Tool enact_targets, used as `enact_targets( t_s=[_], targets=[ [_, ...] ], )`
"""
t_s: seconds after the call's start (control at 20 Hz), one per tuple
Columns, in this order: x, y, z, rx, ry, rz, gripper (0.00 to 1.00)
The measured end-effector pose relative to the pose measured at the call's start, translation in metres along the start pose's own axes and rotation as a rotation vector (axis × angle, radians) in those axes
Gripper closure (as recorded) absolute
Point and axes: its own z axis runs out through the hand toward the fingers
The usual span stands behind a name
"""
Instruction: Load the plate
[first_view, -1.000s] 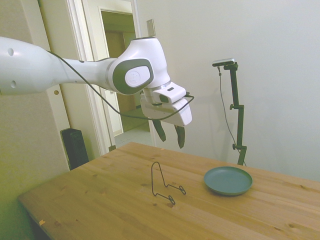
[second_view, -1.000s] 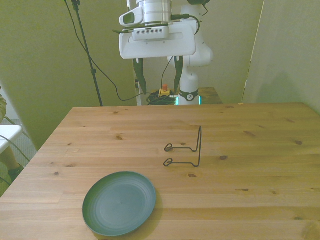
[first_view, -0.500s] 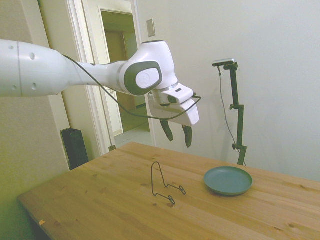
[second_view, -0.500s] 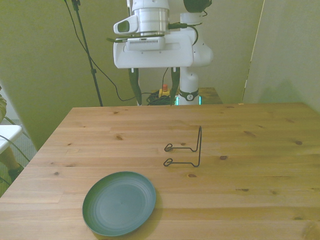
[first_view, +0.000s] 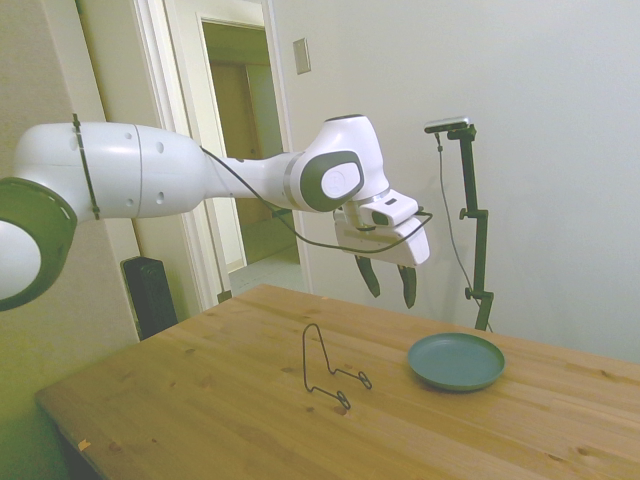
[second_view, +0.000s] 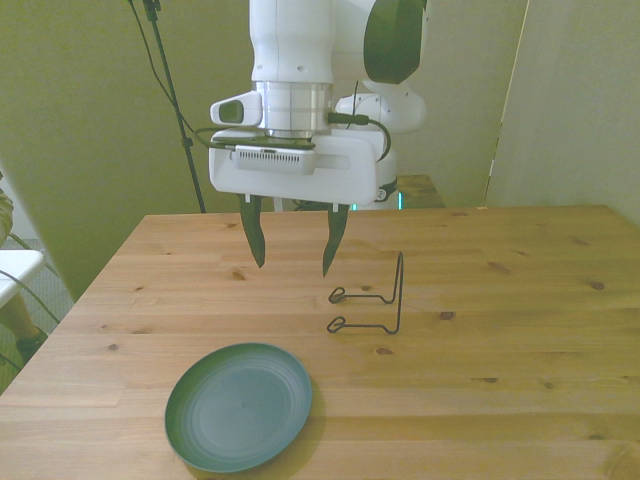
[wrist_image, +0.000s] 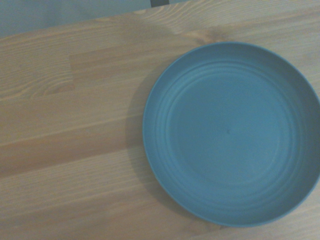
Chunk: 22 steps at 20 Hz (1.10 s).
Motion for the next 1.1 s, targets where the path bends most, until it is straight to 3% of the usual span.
enact_targets(
  t_s=[0.4, 1.1],
  targets=[
    [0.009, -0.02, 0.062, -0.04, -0.008, -0.008, 0.0],
    [0.008, -0.048, 0.124, -0.053, 0.014, -0.043, 0.0]
  ],
)
